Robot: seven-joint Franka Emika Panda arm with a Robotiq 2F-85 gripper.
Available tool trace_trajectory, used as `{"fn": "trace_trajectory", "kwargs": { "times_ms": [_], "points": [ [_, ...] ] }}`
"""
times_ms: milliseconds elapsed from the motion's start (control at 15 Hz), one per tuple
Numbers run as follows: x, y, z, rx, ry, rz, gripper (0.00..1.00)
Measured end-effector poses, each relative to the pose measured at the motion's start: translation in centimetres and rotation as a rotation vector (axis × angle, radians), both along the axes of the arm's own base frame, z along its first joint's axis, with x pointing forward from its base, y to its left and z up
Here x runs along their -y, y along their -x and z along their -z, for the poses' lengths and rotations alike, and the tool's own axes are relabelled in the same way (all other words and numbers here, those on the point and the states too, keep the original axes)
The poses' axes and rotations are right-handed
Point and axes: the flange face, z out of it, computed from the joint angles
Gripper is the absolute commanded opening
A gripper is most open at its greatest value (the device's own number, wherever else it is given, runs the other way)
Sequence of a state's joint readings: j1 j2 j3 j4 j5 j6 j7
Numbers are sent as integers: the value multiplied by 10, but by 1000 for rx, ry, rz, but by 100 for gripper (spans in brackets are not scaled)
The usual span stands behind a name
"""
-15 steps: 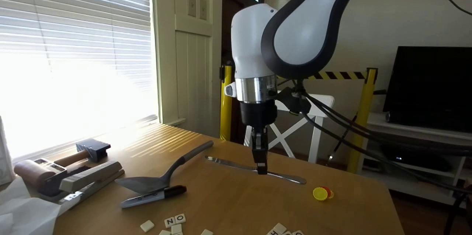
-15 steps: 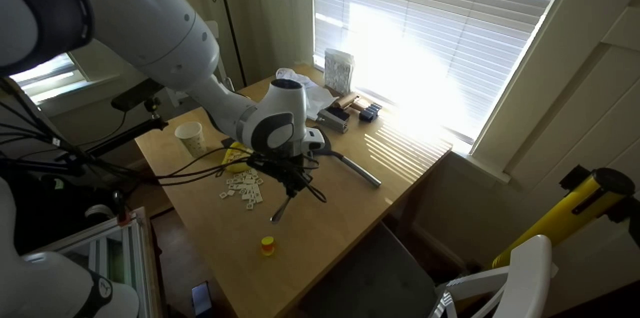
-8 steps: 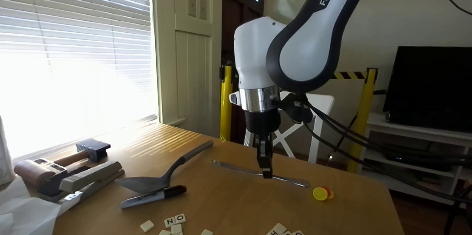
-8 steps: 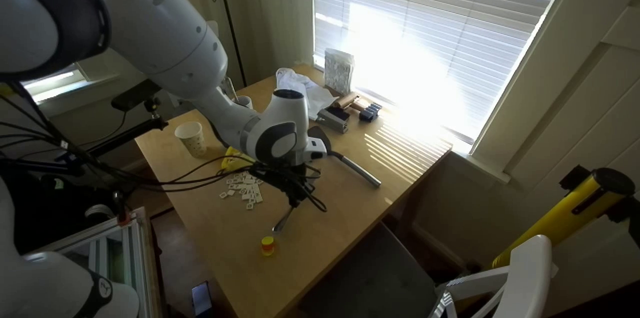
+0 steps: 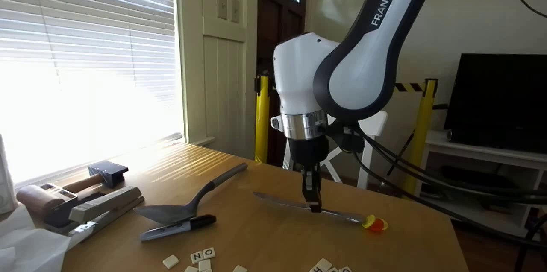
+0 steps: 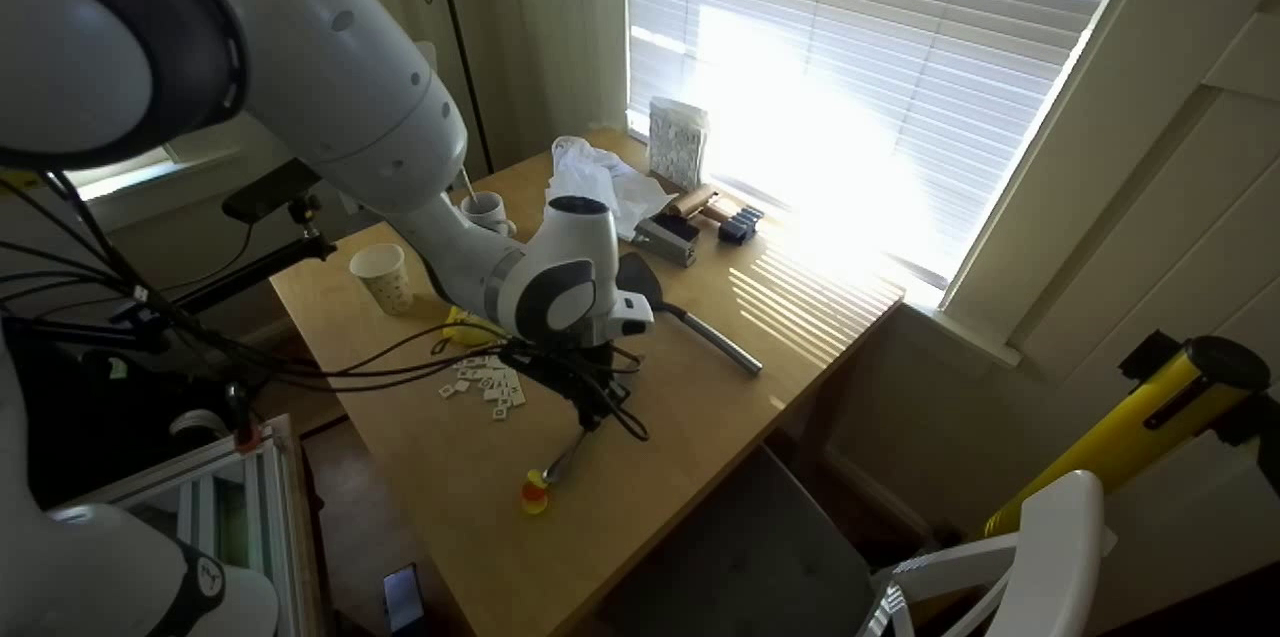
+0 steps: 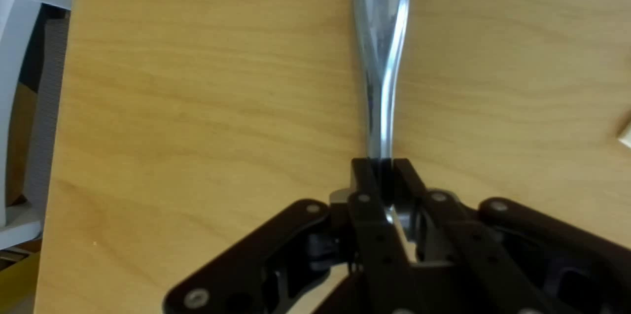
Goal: Drag the scrabble letters with the butter knife
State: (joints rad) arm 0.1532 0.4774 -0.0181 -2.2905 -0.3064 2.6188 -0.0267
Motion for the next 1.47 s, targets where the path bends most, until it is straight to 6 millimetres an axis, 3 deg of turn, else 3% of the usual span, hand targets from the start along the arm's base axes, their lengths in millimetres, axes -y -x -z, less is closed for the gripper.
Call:
{"fn": "trace_trajectory", "kwargs": {
  "times_ms": [467, 600, 1067, 1267, 1467],
  "points": [
    [-3, 0, 8, -1, -3, -7, 4],
    [-4, 0, 8, -1, -3, -9, 41],
    [-6, -5, 5, 8, -4, -12, 90],
    [-6, -5, -10, -12, 9, -30, 100],
    [2, -6, -50, -56, 26, -84, 100]
  ]
}}
